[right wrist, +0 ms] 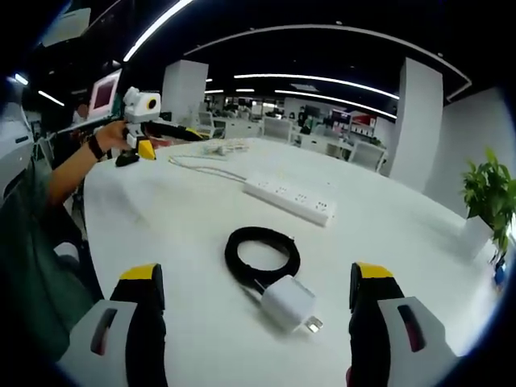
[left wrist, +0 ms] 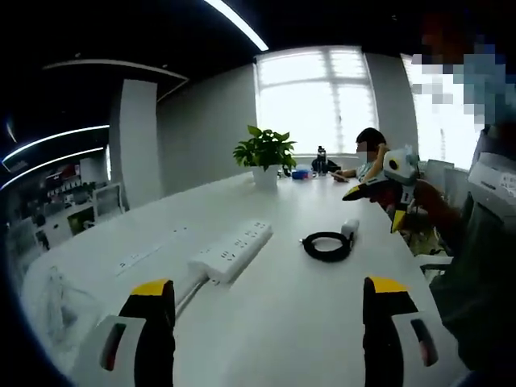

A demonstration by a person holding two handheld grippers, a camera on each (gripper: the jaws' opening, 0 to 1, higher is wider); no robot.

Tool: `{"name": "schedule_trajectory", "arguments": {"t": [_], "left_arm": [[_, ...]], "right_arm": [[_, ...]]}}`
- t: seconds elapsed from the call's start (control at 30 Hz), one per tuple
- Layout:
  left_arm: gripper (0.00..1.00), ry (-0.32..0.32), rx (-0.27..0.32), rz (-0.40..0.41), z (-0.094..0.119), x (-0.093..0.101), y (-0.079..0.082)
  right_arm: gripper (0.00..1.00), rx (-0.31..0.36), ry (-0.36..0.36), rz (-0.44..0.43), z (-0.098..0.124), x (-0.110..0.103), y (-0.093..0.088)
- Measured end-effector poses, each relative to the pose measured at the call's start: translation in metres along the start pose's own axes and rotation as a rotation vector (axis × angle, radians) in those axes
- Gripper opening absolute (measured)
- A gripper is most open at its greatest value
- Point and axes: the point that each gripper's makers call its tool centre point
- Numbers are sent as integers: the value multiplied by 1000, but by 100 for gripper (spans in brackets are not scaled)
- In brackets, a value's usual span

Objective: Straighten the power strip on the desk, plug the charger into it

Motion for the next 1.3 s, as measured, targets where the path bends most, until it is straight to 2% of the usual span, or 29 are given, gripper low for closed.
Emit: {"name": "schedule_trajectory", "arguments": {"t": [0.33, 0.4, 0.47, 0.63, 0.8, 0.9, 1.07, 1.13, 1.3], "left_arm": [[99, 78, 20, 24, 19, 1, -7], [98, 133, 18, 37, 25, -4, -11], [99, 149, 22, 49, 30, -3, -15], [99, 166, 16, 63, 37, 5, -24], [99, 159, 39, 64, 45, 15, -20], [98, 161, 35, 46, 48, 20, -20], [97, 152, 21, 49, 49, 25, -27], [97, 133, 12, 50, 47, 28, -30], [97, 122, 6, 54, 47, 30, -32]], "right_arm": [[96, -11, 7, -1, -2, 0, -3], [96, -15, 1, -6, -3, 1, -5], [96, -13, -2, -16, -3, 0, -6], [95, -11, -55, -36, 0, 1, -7], [88, 7, -65, -69, -1, 0, -9], [88, 9, -80, -87, 0, -1, -11], [86, 35, -153, -143, -1, 6, -12], [86, 74, -202, -180, -2, 9, -8], [85, 97, -243, -197, -4, 11, -6]]}}
Point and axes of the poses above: the point that each gripper's makers call its tool centre point, and the gripper's own axes: z roughly backward along the fingers, x roughly to its right, y roughly out of its top, and after that the axes turned 4 degrees about z, right-handed
